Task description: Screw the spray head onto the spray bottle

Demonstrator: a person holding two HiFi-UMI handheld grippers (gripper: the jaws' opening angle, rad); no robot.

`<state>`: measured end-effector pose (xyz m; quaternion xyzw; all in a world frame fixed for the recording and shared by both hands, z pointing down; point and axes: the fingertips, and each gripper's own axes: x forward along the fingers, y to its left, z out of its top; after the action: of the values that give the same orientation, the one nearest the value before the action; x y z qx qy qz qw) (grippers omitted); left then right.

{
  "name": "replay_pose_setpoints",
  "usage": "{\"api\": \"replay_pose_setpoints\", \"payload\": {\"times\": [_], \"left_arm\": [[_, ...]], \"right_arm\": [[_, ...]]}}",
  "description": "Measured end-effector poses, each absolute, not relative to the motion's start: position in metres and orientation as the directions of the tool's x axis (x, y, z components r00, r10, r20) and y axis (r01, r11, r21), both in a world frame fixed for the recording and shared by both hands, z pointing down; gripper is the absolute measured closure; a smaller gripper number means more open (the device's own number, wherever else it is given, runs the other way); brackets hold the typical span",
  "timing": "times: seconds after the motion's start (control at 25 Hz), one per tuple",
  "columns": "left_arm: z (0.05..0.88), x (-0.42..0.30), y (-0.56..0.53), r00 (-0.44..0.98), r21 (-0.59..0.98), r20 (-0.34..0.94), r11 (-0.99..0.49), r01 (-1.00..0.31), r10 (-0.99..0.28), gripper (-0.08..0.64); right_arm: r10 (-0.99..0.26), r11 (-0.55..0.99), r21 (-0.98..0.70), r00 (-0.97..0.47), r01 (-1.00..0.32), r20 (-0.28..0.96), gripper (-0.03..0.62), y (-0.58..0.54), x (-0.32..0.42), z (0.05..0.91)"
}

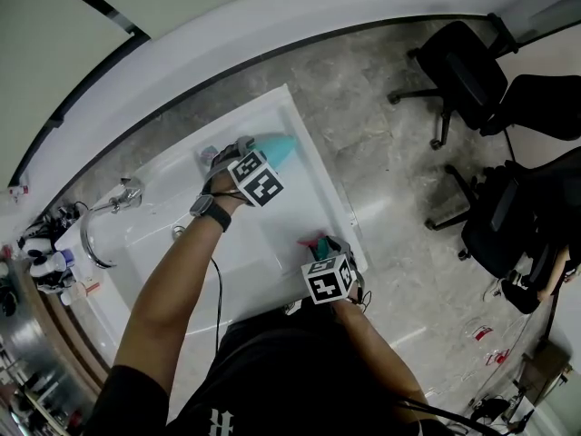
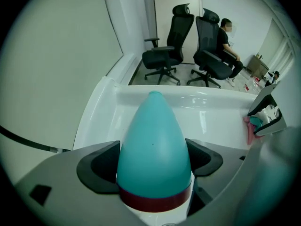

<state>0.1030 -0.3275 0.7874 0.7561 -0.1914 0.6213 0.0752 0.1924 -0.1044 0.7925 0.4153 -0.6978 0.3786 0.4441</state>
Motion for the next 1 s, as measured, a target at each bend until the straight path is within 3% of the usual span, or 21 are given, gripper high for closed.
{"api": "replay_pose_setpoints", "payload": {"times": [0.2, 0.56, 1.0], "left_arm": [[0.799, 0.101, -0.325, 0.110, -0.166, 0.972, -0.937, -0.307, -0.209, 0.137], [0.797, 0.100, -0.324, 0.131, -0.182, 0.965, -0.942, -0.281, -0.225, 0.132], [0.723, 0.101, -0.302, 0.243, -0.199, 0.926, -0.919, -0.339, -0.290, 0.132]], "right_arm": [[-0.218, 0.367, -0.186, -0.278, -0.912, 0.935, 0.420, -0.103, 0.194, 0.793], [-0.229, 0.384, -0.192, -0.294, -0.903, 0.928, 0.434, -0.105, 0.199, 0.787], [-0.335, 0.422, -0.184, -0.341, -0.888, 0.879, 0.434, -0.118, 0.201, 0.729]]}}
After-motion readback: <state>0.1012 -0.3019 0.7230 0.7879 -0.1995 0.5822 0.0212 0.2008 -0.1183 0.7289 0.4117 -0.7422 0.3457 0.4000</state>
